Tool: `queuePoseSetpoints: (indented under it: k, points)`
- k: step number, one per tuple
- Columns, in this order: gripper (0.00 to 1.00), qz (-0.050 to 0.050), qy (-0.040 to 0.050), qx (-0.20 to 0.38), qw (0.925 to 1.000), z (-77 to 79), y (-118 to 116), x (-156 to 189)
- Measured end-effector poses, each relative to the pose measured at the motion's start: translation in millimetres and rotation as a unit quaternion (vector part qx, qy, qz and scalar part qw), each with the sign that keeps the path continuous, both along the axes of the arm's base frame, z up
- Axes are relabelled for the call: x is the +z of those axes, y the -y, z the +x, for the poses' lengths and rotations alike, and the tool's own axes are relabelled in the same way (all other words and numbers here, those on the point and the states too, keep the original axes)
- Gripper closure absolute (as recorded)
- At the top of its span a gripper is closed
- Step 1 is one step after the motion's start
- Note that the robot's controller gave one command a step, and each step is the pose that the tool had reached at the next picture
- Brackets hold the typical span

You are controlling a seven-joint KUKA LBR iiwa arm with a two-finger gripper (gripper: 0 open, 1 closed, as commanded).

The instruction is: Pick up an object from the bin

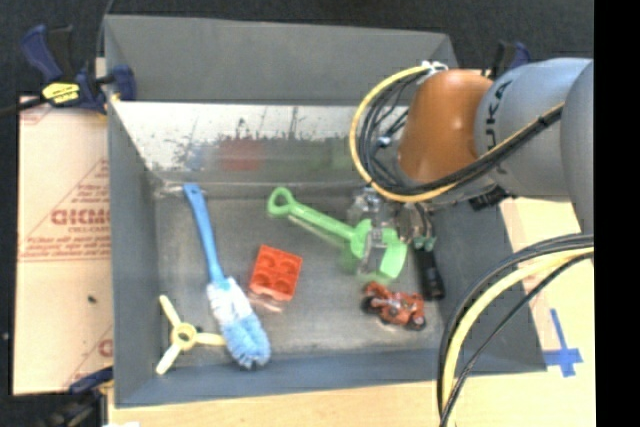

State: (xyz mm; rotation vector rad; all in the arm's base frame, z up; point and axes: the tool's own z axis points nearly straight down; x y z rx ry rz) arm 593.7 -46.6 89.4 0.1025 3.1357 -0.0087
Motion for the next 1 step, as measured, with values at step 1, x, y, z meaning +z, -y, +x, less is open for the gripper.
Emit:
queuePoseSetpoints:
  k: [1]
  points:
    - [1.00,0.000,0.0000,0.000,1.0000,0.0,0.0,0.0]
